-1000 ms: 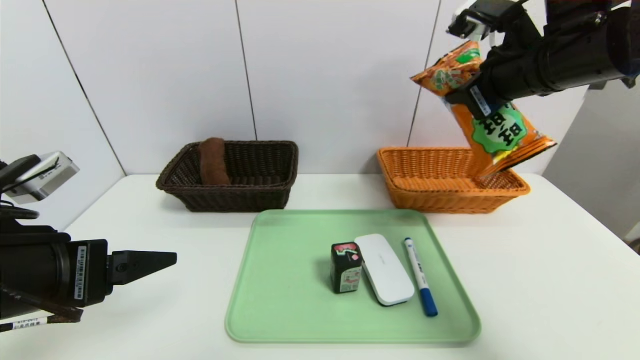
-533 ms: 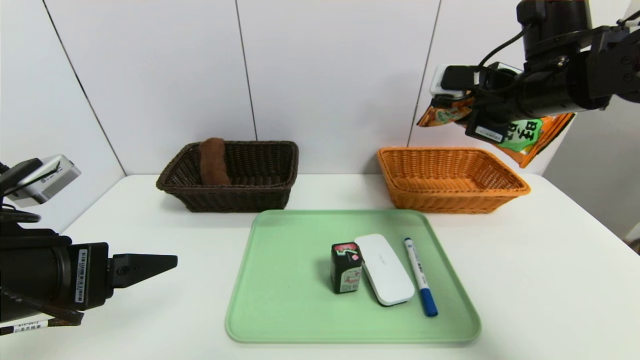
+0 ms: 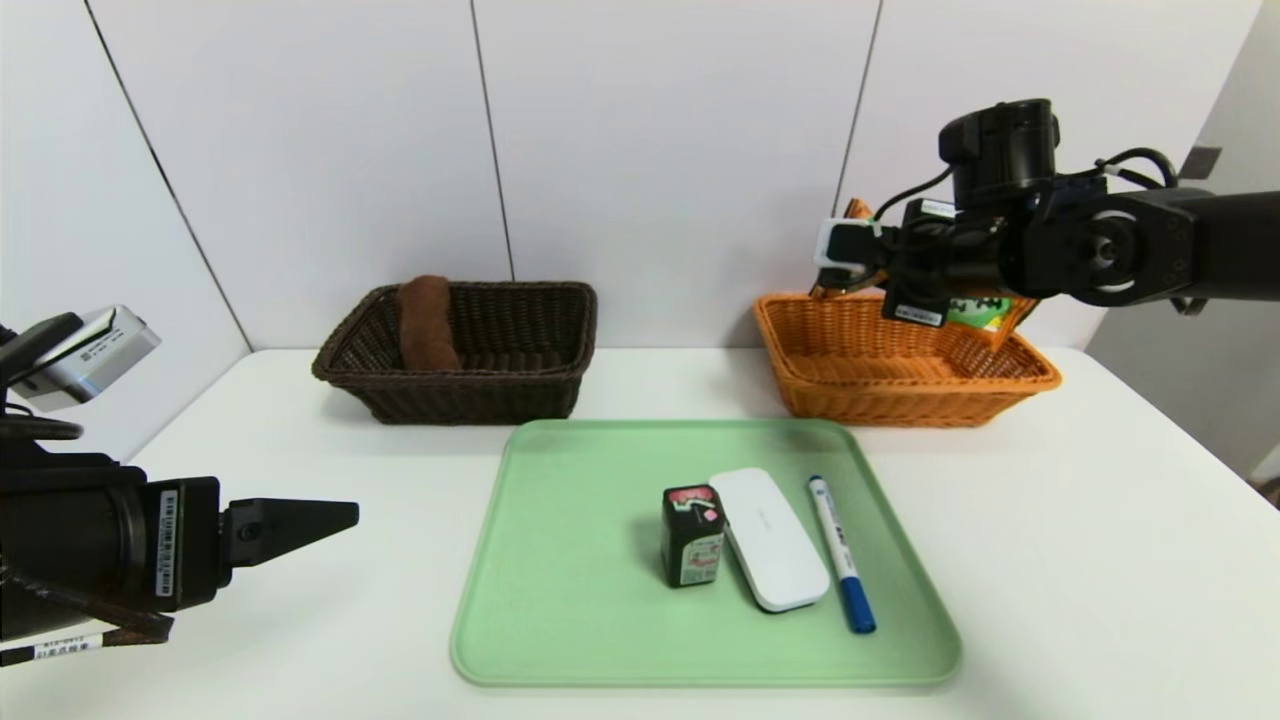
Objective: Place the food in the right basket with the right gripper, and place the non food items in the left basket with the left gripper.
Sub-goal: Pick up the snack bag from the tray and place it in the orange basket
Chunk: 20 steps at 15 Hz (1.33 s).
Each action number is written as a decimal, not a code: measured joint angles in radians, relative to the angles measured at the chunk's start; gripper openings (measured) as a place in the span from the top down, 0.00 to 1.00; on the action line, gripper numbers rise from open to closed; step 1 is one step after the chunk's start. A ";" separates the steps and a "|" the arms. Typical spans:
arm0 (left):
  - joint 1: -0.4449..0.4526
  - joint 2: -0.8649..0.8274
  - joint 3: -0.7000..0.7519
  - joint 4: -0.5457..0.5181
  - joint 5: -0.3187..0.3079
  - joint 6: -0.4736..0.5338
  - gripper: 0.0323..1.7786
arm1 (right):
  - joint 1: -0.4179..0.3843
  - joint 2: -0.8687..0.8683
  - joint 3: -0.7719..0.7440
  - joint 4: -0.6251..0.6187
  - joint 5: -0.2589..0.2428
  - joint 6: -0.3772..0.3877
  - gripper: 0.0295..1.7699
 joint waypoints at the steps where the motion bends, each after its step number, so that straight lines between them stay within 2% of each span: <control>1: 0.000 0.000 0.002 0.000 0.000 -0.001 0.05 | -0.003 0.019 0.000 -0.012 0.000 0.001 0.76; 4: 0.001 -0.001 0.010 0.000 0.002 -0.002 0.05 | -0.006 0.068 -0.002 -0.017 -0.002 0.003 0.76; 8: 0.001 -0.006 0.012 0.000 0.001 -0.002 0.05 | -0.006 0.101 -0.016 -0.018 0.001 0.009 0.47; 12: 0.000 -0.013 0.012 0.000 -0.001 -0.001 0.05 | -0.006 0.100 -0.024 -0.017 0.002 0.019 0.30; 14: 0.000 -0.019 0.012 0.000 -0.001 -0.002 0.05 | -0.005 0.088 -0.070 -0.005 0.002 0.050 0.24; 17: 0.001 -0.028 0.016 0.000 -0.001 -0.002 0.05 | 0.012 0.047 -0.202 0.082 0.003 0.160 0.17; 20: 0.001 -0.037 0.020 0.000 -0.001 -0.003 0.05 | 0.061 -0.025 -0.314 0.317 0.002 0.412 0.13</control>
